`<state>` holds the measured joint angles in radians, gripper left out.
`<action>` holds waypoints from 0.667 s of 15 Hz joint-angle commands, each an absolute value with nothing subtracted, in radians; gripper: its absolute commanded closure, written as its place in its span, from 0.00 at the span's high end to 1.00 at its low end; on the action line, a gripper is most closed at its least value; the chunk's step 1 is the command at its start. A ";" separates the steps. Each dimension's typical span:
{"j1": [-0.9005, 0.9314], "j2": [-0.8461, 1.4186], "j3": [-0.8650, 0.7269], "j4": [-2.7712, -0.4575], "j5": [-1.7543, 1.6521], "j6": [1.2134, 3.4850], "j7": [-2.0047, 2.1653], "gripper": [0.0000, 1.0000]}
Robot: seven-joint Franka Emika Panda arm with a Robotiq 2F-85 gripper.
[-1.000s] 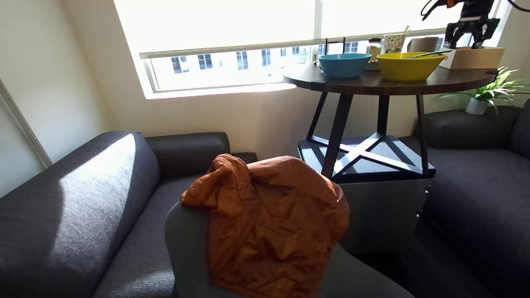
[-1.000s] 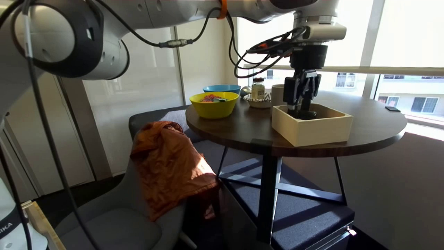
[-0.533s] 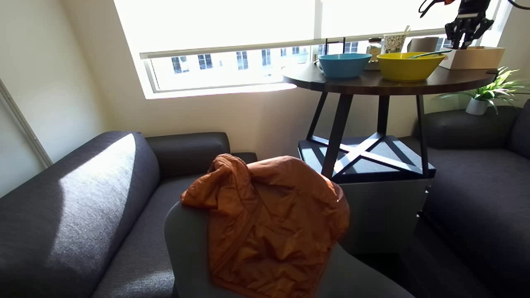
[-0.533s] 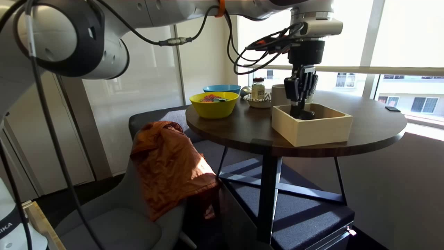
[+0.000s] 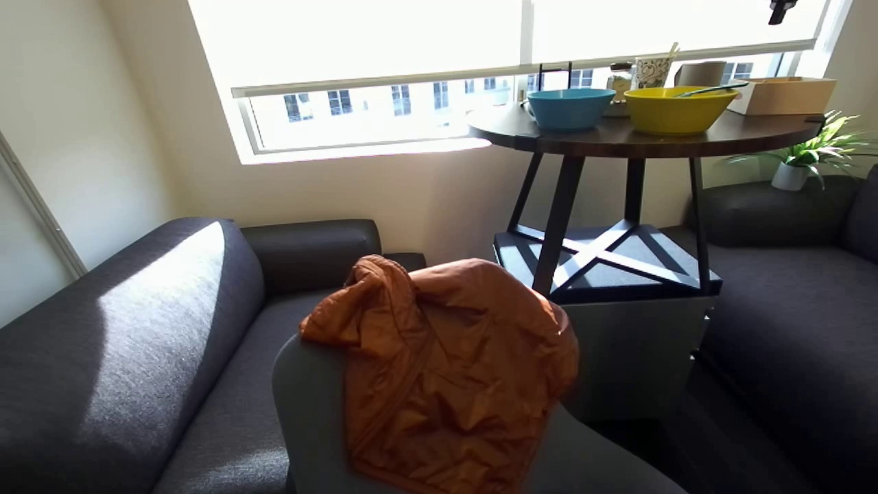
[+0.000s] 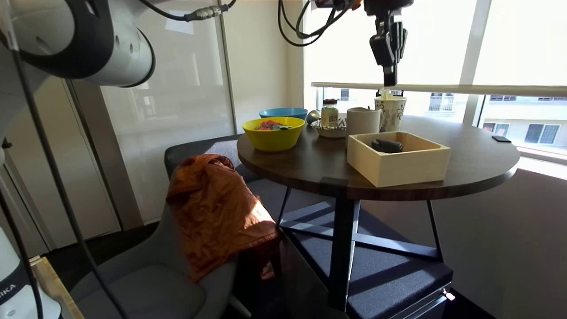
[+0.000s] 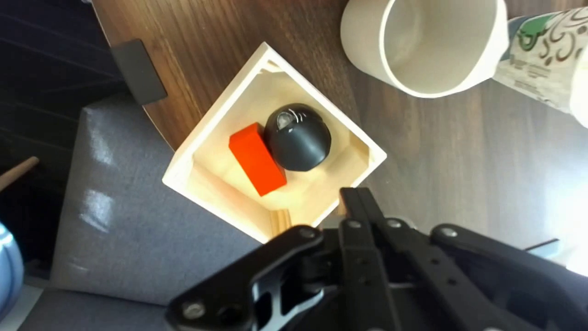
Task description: Put the glass jar in the black and white bowl then put the black object on the table
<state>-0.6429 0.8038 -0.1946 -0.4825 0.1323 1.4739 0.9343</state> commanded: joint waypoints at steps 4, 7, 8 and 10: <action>-0.655 0.851 -0.153 -0.440 0.133 1.452 0.821 0.54; -0.668 0.933 -0.159 -0.399 0.125 1.432 0.806 0.74; -0.673 0.944 -0.159 -0.407 0.127 1.434 0.813 0.80; -0.691 0.974 -0.157 -0.412 0.132 1.441 0.818 0.95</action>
<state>-0.6623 0.9183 -0.1693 -0.4613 0.1316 1.4479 0.8226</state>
